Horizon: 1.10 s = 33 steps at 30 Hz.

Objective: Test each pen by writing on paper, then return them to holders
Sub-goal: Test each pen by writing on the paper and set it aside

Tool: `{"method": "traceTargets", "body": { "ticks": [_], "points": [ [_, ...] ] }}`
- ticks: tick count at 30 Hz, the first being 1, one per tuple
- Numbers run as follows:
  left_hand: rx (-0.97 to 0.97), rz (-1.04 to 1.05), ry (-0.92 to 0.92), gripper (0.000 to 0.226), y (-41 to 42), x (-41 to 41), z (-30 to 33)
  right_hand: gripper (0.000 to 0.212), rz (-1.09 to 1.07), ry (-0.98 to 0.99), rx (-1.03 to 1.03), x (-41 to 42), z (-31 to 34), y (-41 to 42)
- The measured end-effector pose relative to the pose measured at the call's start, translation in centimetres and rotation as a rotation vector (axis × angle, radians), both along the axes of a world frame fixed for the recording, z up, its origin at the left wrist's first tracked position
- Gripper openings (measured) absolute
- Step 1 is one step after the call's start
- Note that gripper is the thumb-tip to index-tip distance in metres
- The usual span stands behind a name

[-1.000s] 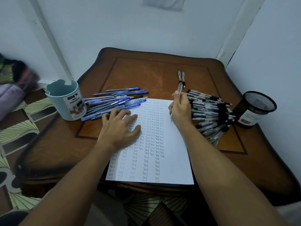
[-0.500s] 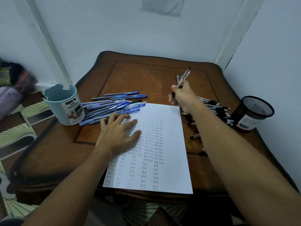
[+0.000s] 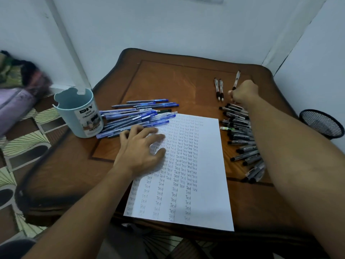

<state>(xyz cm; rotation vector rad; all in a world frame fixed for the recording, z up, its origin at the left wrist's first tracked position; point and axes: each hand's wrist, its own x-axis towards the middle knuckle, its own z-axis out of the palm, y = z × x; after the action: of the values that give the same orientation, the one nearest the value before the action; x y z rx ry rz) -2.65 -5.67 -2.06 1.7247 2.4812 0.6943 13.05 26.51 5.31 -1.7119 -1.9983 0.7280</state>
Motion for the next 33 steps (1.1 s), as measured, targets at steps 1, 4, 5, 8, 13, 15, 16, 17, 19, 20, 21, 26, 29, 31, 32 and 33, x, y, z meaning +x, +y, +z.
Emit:
{"method": "traceTargets", "body": {
  "ticks": [1, 4, 5, 8, 13, 15, 16, 17, 19, 20, 21, 26, 29, 31, 32, 33],
  "points": [
    [-0.003, 0.002, -0.003, 0.064, 0.0, -0.1, 0.0, 0.035, 0.001, -0.028, 0.013, -0.2, 0.0, 0.0],
    [-0.019, 0.000, 0.006, 0.067, 0.1, -0.2, -0.1, 0.035, -0.014, -0.073, 0.051, -0.5, 0.1, -0.5],
    [-0.026, -0.001, 0.013, 0.067, 0.1, -0.3, -0.1, 0.035, -0.018, -0.089, 0.059, -0.6, 0.1, -0.6],
    [-0.044, -0.004, 0.036, 0.068, 0.1, -0.3, -0.2, 0.035, -0.009, -0.151, 0.073, -0.8, -0.4, -0.3],
    [-0.056, -0.005, 0.057, 0.068, 0.1, -0.3, -0.2, 0.038, 0.075, -0.180, 0.046, -1.1, -0.8, -0.2],
    [-0.049, -0.001, 0.056, 0.067, 0.1, -0.3, -0.2, 0.037, 0.104, -0.186, 0.042, -1.0, -1.0, -0.2],
    [-0.048, 0.002, 0.058, 0.066, 0.1, -0.2, -0.2, 0.035, 0.107, -0.183, 0.045, -0.9, -1.1, -0.2],
    [-0.046, 0.005, 0.060, 0.066, 0.1, -0.2, -0.2, 0.034, 0.111, -0.180, 0.046, -0.7, -1.2, 0.0],
    [-0.036, 0.007, 0.061, 0.065, 0.1, -0.2, -0.1, 0.028, 0.130, -0.175, 0.056, -0.1, -1.0, 0.3],
    [-0.034, 0.007, 0.061, 0.065, 0.1, -0.2, -0.1, 0.023, 0.143, -0.187, 0.070, 0.2, -0.9, 0.5],
    [-0.034, 0.005, 0.061, 0.065, 0.1, -0.2, -0.1, 0.021, 0.153, -0.212, 0.083, 0.6, -0.7, 0.6],
    [-0.031, 0.004, 0.062, 0.067, 0.0, -0.2, -0.3, 0.022, 0.203, -0.402, 0.008, 2.8, -0.7, 1.2],
    [-0.031, 0.010, 0.061, 0.067, 0.0, -0.1, -0.3, 0.023, 0.237, -0.479, -0.005, 3.5, -1.3, 1.3],
    [-0.032, 0.011, 0.063, 0.067, 0.1, -0.1, -0.3, 0.025, 0.230, -0.493, 0.002, 3.7, -1.6, 1.3],
    [-0.034, 0.012, 0.066, 0.067, 0.1, -0.1, -0.2, 0.027, 0.218, -0.496, 0.002, 3.7, -1.7, 1.4],
    [-0.037, 0.013, 0.068, 0.067, 0.1, -0.1, -0.2, 0.028, 0.205, -0.499, -0.004, 3.7, -1.8, 1.6]
  ]
}}
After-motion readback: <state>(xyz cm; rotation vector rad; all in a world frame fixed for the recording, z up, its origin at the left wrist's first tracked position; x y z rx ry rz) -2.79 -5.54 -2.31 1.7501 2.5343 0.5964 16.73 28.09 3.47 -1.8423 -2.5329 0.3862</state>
